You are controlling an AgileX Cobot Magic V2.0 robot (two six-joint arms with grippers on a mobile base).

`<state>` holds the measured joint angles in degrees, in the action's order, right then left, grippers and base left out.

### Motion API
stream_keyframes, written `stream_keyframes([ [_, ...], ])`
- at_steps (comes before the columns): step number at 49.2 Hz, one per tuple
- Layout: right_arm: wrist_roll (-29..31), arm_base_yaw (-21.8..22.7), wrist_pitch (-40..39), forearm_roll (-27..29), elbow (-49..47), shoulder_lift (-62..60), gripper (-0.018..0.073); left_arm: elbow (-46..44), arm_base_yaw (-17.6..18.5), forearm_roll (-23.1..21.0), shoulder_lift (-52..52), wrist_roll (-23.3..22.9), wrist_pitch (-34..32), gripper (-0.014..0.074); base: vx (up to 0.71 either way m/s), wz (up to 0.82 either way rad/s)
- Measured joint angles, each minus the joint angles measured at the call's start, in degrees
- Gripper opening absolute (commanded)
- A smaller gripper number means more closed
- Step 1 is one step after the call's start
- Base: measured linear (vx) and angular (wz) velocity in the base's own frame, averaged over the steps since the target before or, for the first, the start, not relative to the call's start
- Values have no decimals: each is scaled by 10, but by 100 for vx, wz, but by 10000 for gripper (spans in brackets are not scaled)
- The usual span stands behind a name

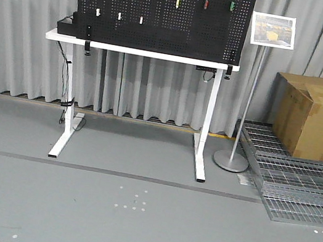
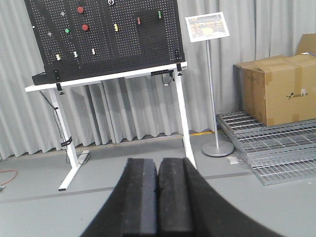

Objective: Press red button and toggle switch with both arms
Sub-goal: 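Drive the base forward toward the black pegboard with both arms raised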

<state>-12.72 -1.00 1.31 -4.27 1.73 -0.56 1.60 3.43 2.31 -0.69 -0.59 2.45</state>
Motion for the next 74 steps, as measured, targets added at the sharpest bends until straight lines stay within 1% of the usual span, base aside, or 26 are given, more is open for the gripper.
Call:
stream_keyframes([
  [44,0,0,0,0,0,0,0,0,0,0,0,0,0,2,2,0],
  [74,0,0,1,0,0,0,0,0,0,0,0,0,0,2,24,4],
])
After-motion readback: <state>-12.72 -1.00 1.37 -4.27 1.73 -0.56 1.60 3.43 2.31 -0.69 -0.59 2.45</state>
